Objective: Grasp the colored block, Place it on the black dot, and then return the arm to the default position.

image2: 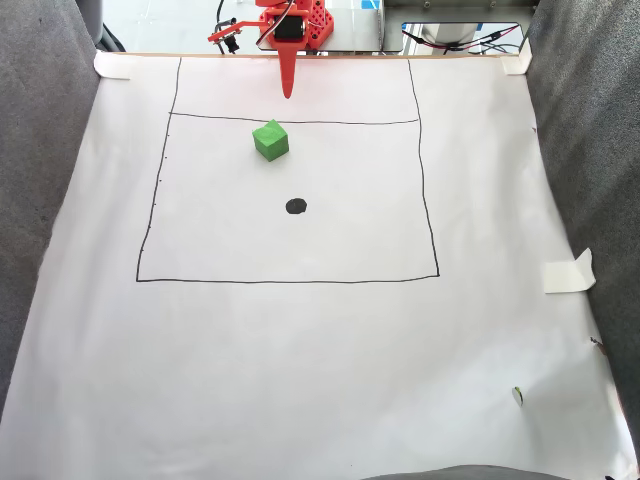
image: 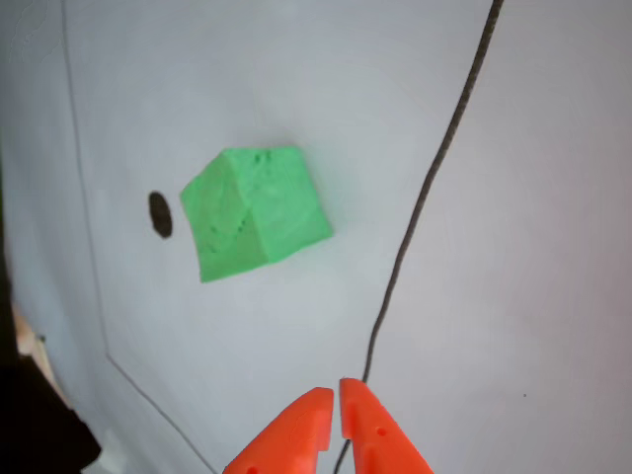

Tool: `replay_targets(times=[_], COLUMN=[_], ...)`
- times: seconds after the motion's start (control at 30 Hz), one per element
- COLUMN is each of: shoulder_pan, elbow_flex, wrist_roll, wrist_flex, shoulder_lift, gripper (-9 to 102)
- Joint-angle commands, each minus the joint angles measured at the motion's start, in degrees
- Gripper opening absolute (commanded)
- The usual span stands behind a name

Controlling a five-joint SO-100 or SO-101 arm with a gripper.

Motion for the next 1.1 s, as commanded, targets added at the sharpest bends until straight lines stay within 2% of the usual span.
replay_targets(times=[0.0, 1.07], shoulder_pan=[1.1, 1.7], elbow_flex=[-0.3, -3.1], wrist_roll=[1.2, 1.5], wrist_flex=[-0.4, -1.1], shoulder_lift=[0.4, -0.2], gripper=[0, 0])
